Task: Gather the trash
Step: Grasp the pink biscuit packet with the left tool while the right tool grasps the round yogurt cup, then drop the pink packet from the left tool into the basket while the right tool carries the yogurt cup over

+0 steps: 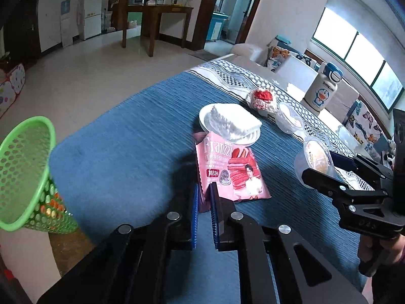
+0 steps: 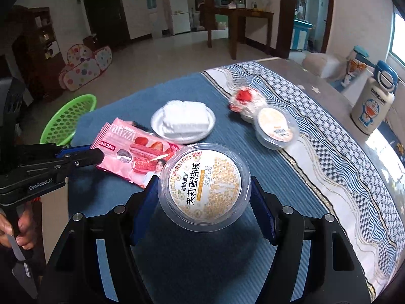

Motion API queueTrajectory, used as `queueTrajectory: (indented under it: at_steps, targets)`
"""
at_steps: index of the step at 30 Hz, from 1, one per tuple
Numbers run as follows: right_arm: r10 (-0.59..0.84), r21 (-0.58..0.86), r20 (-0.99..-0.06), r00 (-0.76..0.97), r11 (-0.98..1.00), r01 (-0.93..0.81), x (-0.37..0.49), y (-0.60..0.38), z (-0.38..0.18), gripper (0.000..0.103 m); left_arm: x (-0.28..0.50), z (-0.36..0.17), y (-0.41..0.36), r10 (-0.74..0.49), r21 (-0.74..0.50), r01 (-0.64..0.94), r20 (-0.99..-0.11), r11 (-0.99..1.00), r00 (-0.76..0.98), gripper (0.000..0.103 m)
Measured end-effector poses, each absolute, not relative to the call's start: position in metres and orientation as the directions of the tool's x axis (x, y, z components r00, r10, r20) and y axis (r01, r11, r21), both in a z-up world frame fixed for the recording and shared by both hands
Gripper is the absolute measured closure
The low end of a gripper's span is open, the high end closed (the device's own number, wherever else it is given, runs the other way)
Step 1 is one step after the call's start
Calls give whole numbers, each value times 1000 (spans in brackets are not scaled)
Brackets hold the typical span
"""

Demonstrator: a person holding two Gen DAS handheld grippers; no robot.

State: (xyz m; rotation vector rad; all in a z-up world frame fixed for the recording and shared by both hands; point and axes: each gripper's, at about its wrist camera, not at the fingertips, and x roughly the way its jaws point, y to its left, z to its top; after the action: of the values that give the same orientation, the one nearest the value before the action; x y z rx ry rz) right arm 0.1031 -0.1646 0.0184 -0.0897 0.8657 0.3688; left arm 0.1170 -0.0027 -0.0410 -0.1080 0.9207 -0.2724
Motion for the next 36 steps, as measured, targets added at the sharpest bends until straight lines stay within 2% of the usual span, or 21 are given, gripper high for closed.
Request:
queueTrajectory:
  at_steps: [14,25,32,36]
  targets:
    - [358,79,-734,577,889,-452,101,-97,33,34,89,-14,83,-206,-198,86,-736,977,645,95]
    - [437,100,-719,540,835,-542,107,-29,40,34,85,0,196,-34,-166,-126,-722,978,692,95]
    - [481,113,-711,512,798,-592,113,19,42,34,97,-13,255,92,-113,-262,-748,958,657,95]
    - [504,122,-707,496,778,-617,118,43,43,34,100,-24,279,117,-110,-307,-763,945,636,95]
